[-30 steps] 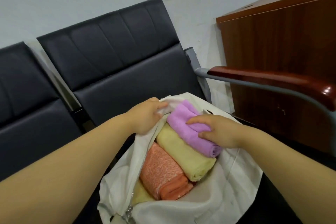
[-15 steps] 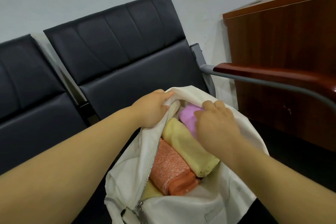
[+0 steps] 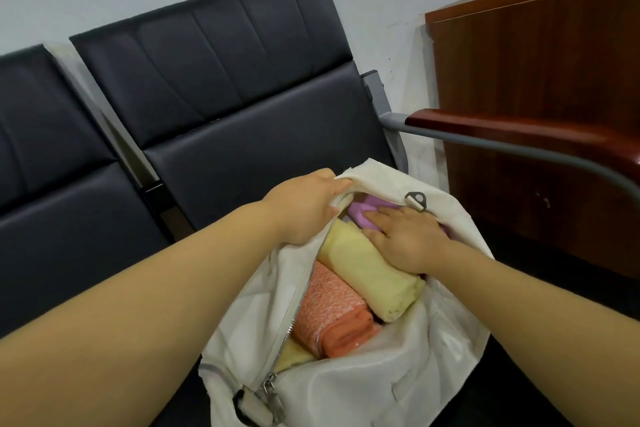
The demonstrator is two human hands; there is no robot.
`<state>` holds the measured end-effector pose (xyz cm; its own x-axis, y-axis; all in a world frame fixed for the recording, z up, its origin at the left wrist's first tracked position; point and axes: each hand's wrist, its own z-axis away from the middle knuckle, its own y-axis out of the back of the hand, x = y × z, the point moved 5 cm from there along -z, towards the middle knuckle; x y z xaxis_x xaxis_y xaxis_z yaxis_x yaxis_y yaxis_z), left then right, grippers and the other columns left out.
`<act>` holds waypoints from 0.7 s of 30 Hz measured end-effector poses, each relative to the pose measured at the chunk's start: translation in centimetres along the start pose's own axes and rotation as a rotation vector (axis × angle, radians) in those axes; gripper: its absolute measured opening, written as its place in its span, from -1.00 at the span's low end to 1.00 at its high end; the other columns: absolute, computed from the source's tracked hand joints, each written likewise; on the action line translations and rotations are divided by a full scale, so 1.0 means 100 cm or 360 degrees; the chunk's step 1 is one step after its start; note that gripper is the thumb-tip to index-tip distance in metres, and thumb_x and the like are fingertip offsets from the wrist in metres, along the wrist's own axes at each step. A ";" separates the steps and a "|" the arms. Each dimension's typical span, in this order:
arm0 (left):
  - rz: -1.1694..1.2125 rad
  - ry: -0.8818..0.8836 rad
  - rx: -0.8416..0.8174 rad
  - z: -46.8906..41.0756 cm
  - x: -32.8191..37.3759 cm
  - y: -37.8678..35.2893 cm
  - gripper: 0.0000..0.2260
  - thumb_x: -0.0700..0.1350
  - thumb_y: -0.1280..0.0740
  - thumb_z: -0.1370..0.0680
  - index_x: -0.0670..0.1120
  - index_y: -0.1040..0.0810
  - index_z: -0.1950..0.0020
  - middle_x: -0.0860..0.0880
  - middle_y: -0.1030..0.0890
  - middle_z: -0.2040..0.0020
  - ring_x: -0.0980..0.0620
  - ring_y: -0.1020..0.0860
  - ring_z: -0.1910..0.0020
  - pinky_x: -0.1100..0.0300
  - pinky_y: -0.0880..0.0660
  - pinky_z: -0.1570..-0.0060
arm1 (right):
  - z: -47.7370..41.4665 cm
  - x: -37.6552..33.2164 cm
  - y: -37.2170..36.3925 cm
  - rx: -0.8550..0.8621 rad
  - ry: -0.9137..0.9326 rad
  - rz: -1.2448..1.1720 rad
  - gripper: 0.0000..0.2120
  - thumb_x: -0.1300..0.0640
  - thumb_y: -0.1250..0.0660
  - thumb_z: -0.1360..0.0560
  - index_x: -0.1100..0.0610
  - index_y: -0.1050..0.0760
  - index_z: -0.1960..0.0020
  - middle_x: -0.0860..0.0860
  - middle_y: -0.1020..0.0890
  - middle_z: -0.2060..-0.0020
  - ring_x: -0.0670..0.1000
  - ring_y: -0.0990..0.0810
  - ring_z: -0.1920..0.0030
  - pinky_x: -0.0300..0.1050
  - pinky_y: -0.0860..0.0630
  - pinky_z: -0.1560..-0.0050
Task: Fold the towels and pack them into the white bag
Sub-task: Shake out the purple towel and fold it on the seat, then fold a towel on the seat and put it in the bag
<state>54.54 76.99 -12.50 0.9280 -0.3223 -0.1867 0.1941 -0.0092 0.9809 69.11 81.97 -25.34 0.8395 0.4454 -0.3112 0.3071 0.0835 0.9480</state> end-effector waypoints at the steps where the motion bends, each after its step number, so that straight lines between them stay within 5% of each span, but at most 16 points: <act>1: 0.0002 0.0012 -0.0014 0.001 0.000 -0.001 -0.57 -0.05 -0.21 -0.67 0.08 -0.30 -0.56 -0.01 -0.41 -0.12 -0.07 -0.50 0.00 -0.03 -0.49 -0.01 | 0.000 0.000 0.001 -0.0027 -0.0007 -0.0053 -0.43 -0.30 0.10 -0.65 -0.17 -0.16 -0.61 -0.06 -0.25 -0.59 0.09 -0.21 -0.57 0.12 -0.12 -0.53; 5: 0.0224 0.0155 -0.0030 0.018 -0.009 -0.007 -0.48 -0.08 -0.28 -0.64 0.10 -0.26 -0.59 -0.02 -0.41 -0.21 -0.06 -0.50 -0.12 -0.05 -0.48 -0.17 | 0.014 -0.008 0.018 -0.0062 -0.0031 -0.0232 -0.49 -0.32 0.04 -0.64 -0.20 -0.38 -0.47 -0.04 -0.40 -0.50 0.10 -0.31 -0.51 0.08 -0.23 -0.46; 8: 0.0546 0.0306 0.0097 0.058 -0.017 -0.007 -0.48 -0.02 -0.29 -0.64 0.17 -0.26 -0.59 0.06 -0.42 -0.20 0.04 -0.48 -0.17 0.18 -0.41 -0.15 | 0.051 -0.033 0.031 0.0095 0.0001 -0.0494 -0.78 -0.26 -0.18 -0.61 -0.16 -0.48 0.06 -0.15 -0.58 0.00 0.02 -0.54 -0.13 -0.07 -0.37 -0.13; 9: 0.0676 0.0343 0.0172 0.077 -0.018 -0.007 -0.51 0.00 -0.30 -0.64 0.22 -0.29 -0.56 0.09 -0.43 -0.17 0.10 -0.49 -0.14 0.26 -0.39 -0.09 | 0.067 -0.045 0.033 0.0123 0.0015 -0.0559 -0.82 -0.25 -0.23 -0.59 -0.18 -0.50 -0.01 -0.16 -0.58 0.00 -0.01 -0.54 -0.11 -0.08 -0.38 -0.14; 12: 0.0990 0.0534 0.0373 0.149 -0.023 -0.015 -0.54 0.10 -0.32 -0.63 0.26 -0.34 -0.52 0.17 -0.45 -0.17 0.23 -0.50 -0.05 0.38 -0.36 0.02 | 0.108 -0.090 0.038 0.0235 0.0145 -0.0564 -0.52 -0.25 -0.28 -0.56 -0.05 -0.44 -0.40 -0.10 -0.56 -0.25 0.02 -0.52 -0.26 -0.07 -0.41 -0.27; 21: 0.0831 0.1079 0.0273 0.434 -0.056 -0.074 -0.40 0.15 -0.31 -0.61 0.20 -0.16 -0.61 0.16 -0.33 -0.42 0.14 -0.41 -0.32 0.14 -0.43 -0.34 | 0.210 -0.279 0.031 0.0210 0.0635 -0.0268 -0.36 -0.25 -0.30 -0.55 0.01 -0.31 -0.54 0.00 -0.35 -0.52 0.06 -0.30 -0.51 0.00 -0.27 -0.50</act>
<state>34.11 37.82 -16.38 0.8848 0.3071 0.3504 -0.3085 -0.1775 0.9345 56.04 51.06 -15.07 0.5422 0.7464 -0.3859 0.5008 0.0817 0.8617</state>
